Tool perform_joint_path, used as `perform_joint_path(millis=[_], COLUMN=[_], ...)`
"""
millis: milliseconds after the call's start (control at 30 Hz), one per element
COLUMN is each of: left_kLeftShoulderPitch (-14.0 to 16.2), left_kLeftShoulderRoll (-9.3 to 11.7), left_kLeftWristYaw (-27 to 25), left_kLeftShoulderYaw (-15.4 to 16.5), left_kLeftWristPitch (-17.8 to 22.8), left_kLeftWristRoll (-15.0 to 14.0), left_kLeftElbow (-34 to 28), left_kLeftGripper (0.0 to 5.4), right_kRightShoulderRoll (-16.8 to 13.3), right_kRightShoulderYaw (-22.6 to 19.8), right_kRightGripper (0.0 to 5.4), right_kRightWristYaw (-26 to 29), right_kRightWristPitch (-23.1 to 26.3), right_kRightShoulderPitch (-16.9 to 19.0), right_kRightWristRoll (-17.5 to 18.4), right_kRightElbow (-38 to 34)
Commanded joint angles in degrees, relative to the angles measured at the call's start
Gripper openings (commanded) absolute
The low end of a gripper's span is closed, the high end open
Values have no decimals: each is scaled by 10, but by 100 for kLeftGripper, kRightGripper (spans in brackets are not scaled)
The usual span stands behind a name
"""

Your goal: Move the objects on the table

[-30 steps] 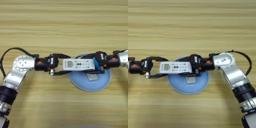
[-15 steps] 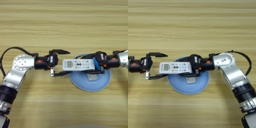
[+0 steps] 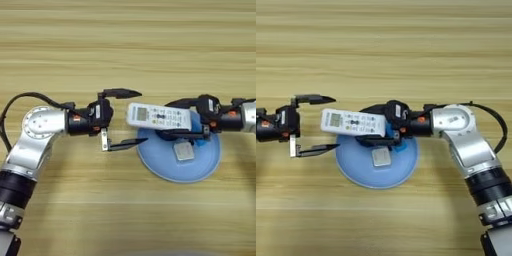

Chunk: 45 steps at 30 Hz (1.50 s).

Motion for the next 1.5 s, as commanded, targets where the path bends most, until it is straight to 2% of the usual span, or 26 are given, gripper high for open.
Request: perform_joint_path(millis=[33,133,267,367,633,800,900,1167,1233,1300,1400,1500], left_kLeftShoulderPitch=[4,4,-1,-4,-4,7,14,18,17,15,10,1], left_kLeftShoulderRoll=[-14,-28,-52,-70,-118,-130,-137,-156,-162,-161,-174,-173], left_kLeftWristYaw=[12,33,77,107,213,258,279,351,371,394,402,419], left_kLeftShoulderYaw=[29,44,60,75,98,99,108,130,135,135,142,140], left_kLeftWristPitch=[32,36,29,29,10,-12,-12,-67,-85,-120,-132,-176], left_kLeftWristRoll=[-50,-58,-48,-53,-15,21,22,60,69,95,86,112], left_kLeftElbow=[-31,-26,-5,7,49,70,78,148,169,196,240,291], left_kLeftGripper=[540,540,540,540,540,540,540,540,540,540,540,540], right_kRightShoulderRoll=[2,3,2,0,2,6,7,6,3,-2,-7,-13], right_kRightShoulderYaw=[-23,-36,-56,-75,-122,-135,-144,-166,-169,-173,-179,-182], right_kRightGripper=[291,291,291,291,291,291,291,291,291,291,291,291], right_kRightWristYaw=[-14,-23,-35,-44,-77,-96,-113,-156,-165,-174,-189,-204], right_kRightWristPitch=[-11,-14,-20,-24,-25,-28,-27,-20,-18,-13,-7,6], right_kRightShoulderPitch=[14,24,40,52,93,126,145,181,183,184,179,171], right_kRightWristRoll=[10,15,25,32,57,60,60,57,54,51,43,33], right_kRightElbow=[10,12,12,15,1,-10,-15,-8,-5,-2,14,30])
